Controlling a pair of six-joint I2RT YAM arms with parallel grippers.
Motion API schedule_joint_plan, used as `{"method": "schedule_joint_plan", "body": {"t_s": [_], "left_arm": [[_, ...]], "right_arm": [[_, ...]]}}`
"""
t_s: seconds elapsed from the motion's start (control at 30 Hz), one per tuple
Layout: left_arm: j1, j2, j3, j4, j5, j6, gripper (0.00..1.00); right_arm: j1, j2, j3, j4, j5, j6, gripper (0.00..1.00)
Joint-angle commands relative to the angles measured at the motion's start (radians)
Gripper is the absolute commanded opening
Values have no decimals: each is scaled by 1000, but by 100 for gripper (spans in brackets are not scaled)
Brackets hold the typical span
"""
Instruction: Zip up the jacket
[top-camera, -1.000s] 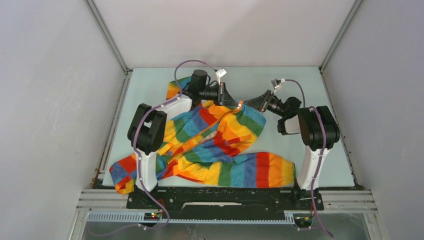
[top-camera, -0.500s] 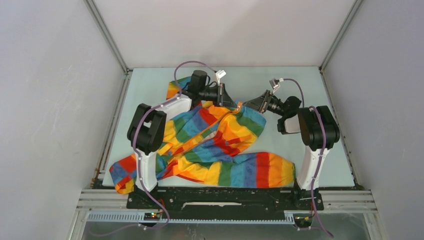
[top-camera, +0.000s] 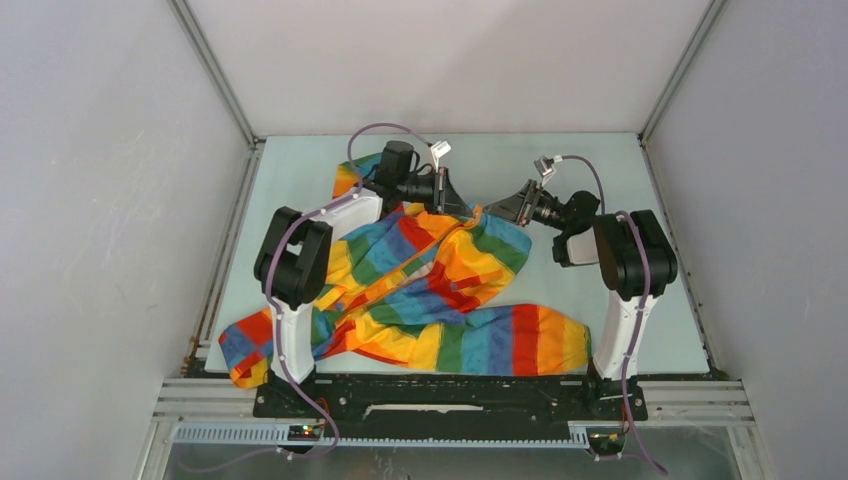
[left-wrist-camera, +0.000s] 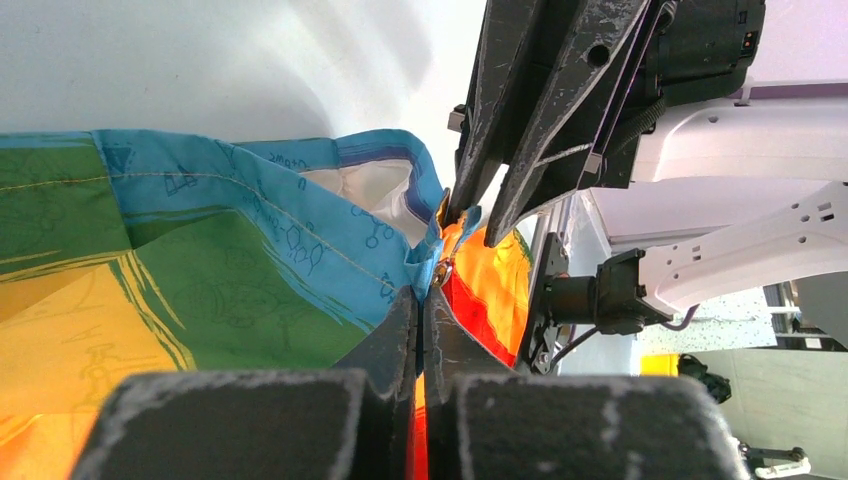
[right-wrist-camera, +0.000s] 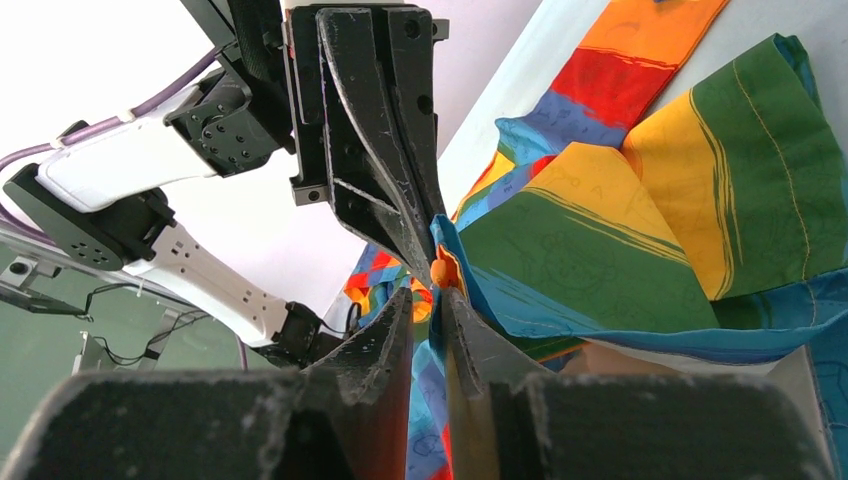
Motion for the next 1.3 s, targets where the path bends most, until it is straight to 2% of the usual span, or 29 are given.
{"method": "schedule_joint_plan", "body": {"t_s": [0.0,0.43,0.6,0.77,0.93,1.07,1.2,1.27], "left_arm": [[5,-46,18,18,39,11,0],[-2,-56,6,39,45,-1,0],[-6,-60,5,41,46,-4,0],[-6,-65,-1,37,46,-6,0],[-7,-74,-8,44,51,-13,0],[-10,-74,-6,40,53,-12,0],[-12,-74,-6,36,53,-7,0],[-12,-74,-6,32,50,-6,0]], "right_arm": [[11,18,39,67,-16,-8,19],[17,22,46,63,11,-11,13],[19,16,48,51,29,-17,0],[20,2,48,7,45,-46,0],[29,-12,48,-54,53,-89,8],[30,-15,48,-57,57,-91,9],[31,-18,48,-56,59,-92,8],[32,-18,48,-43,60,-87,0]]}}
